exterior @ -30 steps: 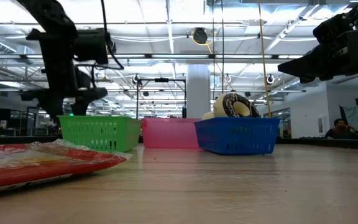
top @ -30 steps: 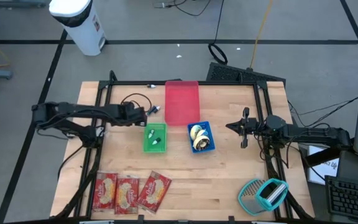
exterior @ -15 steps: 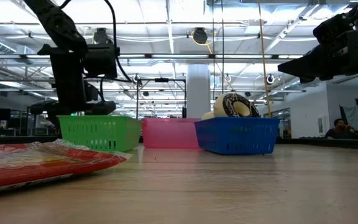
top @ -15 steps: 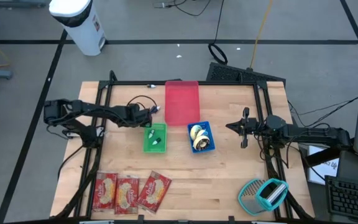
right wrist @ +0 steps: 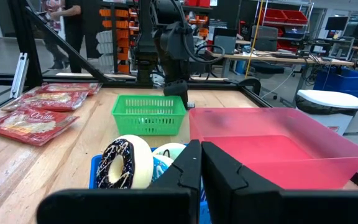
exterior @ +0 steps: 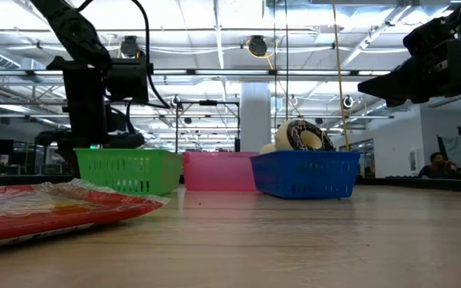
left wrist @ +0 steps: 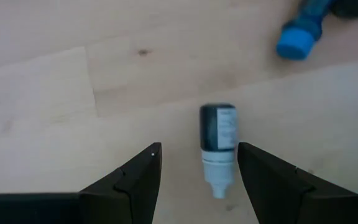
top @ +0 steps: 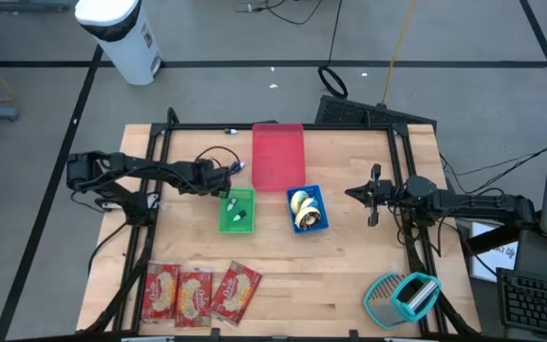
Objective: Pick & Place Food Item
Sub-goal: Put the black food coloring bottle into the green bin
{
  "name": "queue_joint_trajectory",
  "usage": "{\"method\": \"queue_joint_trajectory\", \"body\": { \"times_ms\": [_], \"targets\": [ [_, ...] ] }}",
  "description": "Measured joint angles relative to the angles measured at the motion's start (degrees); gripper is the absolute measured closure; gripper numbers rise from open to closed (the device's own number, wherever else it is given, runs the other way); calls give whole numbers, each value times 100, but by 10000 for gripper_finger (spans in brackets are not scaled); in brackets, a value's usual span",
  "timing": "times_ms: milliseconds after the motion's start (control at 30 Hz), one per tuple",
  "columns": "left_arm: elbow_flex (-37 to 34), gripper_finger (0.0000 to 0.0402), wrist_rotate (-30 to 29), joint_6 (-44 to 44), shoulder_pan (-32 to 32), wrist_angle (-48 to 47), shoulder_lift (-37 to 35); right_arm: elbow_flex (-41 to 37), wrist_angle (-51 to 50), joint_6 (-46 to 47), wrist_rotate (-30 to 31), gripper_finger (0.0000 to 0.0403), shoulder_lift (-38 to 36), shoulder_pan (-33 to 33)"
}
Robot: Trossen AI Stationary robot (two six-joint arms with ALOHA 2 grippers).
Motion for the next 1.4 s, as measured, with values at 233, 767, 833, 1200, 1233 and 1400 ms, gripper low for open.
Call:
{"method": "queue_joint_trajectory", "body": {
  "times_ms": [233,767,833,1200,1233,1400],
  "targets": [
    [0,188,243,168,0,-2,0,0,0,1,1,399,1,-1],
    [0,201,262,83,9,-9,-2,-1,0,1,0,399,0,-1],
    [0,221,295,26,20,-37,-2,-2,0,1,-1,398,2,-2],
    [-2,317,28,84,24,-34,-4,-2,0,1,1,398,2,-1],
    [-2,322,15,138,24,-31,-4,0,0,0,1,398,1,-2],
    [-2,340,-42,379,49,-50,-9,0,0,0,1,398,2,-1]
  ]
}}
